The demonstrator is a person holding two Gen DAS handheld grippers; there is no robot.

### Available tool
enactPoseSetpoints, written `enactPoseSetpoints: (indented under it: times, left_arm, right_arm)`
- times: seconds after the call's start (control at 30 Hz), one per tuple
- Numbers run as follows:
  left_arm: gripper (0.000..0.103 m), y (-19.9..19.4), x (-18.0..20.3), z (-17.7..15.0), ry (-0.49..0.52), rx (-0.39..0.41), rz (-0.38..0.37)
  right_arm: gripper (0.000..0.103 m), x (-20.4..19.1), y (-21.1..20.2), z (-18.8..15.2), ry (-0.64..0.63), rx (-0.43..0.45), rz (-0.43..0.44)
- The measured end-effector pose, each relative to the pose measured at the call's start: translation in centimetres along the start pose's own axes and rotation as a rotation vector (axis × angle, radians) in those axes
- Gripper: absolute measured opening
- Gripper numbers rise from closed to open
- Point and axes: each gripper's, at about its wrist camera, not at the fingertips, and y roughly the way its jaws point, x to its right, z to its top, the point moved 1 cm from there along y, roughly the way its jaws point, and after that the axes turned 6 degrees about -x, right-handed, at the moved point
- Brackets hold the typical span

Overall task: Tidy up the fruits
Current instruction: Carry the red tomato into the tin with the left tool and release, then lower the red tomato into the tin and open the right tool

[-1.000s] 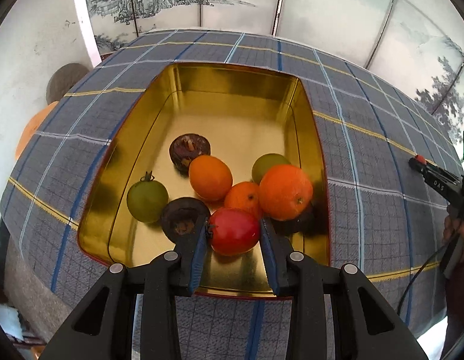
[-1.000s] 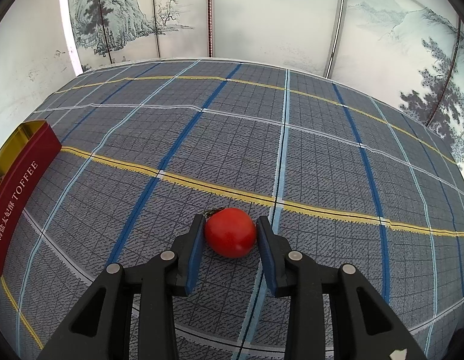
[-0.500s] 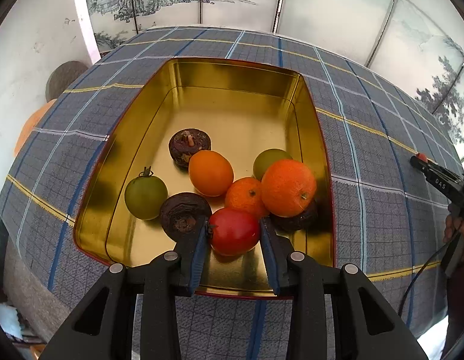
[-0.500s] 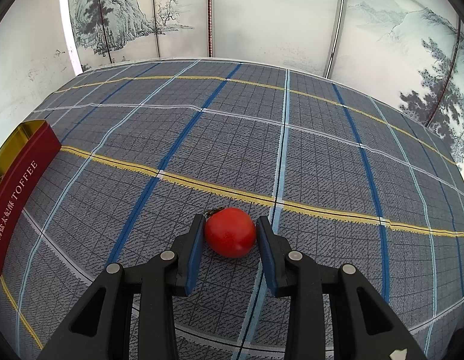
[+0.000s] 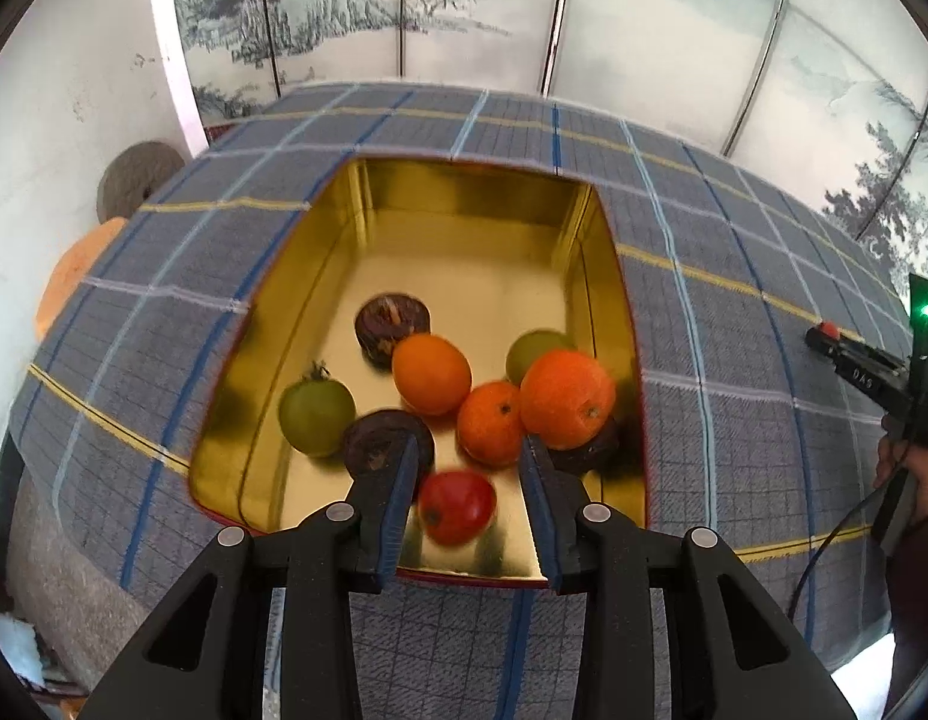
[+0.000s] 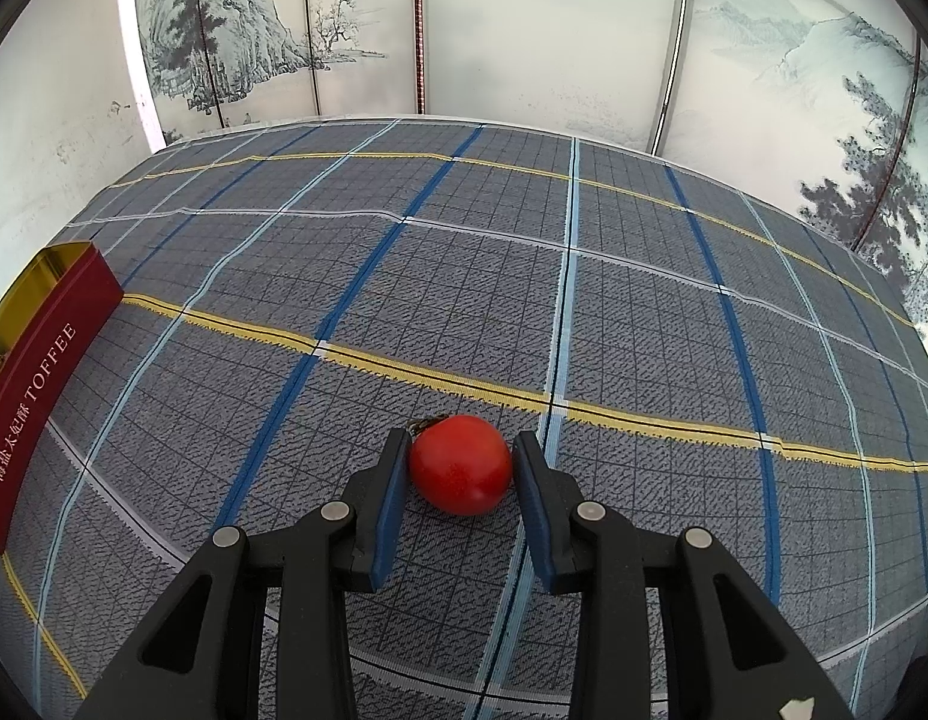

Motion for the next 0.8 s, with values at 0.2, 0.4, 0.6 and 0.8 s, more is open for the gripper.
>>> enactPoseSetpoints:
  times: [0.2, 0.4, 0.6, 0.8]
  left_arm:
    - [0.041, -1.7, -0.4, 0.1, 0.002, 0.056, 0.043]
    - [0.051, -2.4, -1.4, -0.1, -0.026, 0.078, 0.057]
    - [0.058, -3.0, -2.2, -0.6, -0.057, 0.093, 0.078]
    - [0.061, -3.6, -3.6, -1.4, -0.103, 0.104, 0.095]
  right_arm:
    - [0.029, 0.0, -0.1, 0.0, -0.003, 0.001, -0.001]
    - [0.029, -0.7, -0.7, -0.1, -0.007, 0.007, 0.000]
    - [0.029, -2.9, -3.6, 0.0, -0.036, 0.044, 0.076]
    - [0.029, -8.7, -6.9, -0.4, -0.153, 0.068, 0.213]
